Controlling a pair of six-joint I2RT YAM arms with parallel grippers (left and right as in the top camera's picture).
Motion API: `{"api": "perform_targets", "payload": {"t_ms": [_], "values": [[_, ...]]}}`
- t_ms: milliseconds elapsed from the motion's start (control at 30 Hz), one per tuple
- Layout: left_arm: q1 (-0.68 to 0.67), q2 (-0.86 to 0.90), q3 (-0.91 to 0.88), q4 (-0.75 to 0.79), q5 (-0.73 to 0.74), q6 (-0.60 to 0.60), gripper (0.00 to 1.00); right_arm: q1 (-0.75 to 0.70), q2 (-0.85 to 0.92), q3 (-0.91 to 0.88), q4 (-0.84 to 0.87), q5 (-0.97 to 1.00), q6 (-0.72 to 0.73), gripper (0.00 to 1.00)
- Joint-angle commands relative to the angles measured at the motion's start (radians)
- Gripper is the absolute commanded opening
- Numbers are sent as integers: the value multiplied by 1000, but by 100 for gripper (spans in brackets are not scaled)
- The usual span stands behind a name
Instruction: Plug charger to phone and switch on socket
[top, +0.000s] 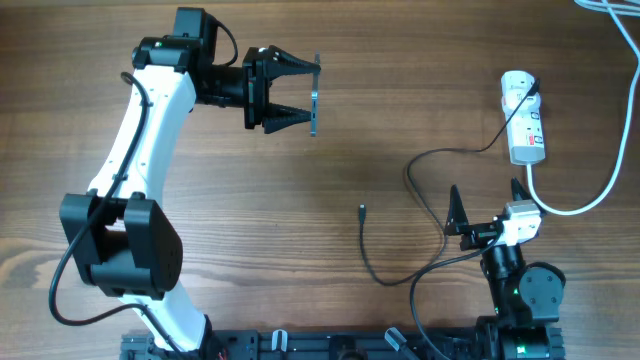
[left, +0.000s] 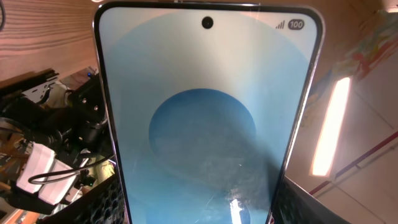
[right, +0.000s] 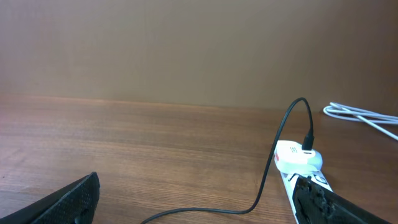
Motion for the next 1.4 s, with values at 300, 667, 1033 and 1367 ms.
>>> {"api": "perform_targets", "payload": {"t_ms": [300,667,1033,1367], "values": [[1,-32,26,-32,56,-55,64,4,-8,-1,2,14,-5,100],[1,-32,26,-32,56,-54,64,4,-8,-1,2,14,-5,100],[1,-32,26,-32,56,-46,64,4,-8,-1,2,14,-5,100],[1,-32,26,-32,56,-47,64,4,-8,-1,2,14,-5,100]]}}
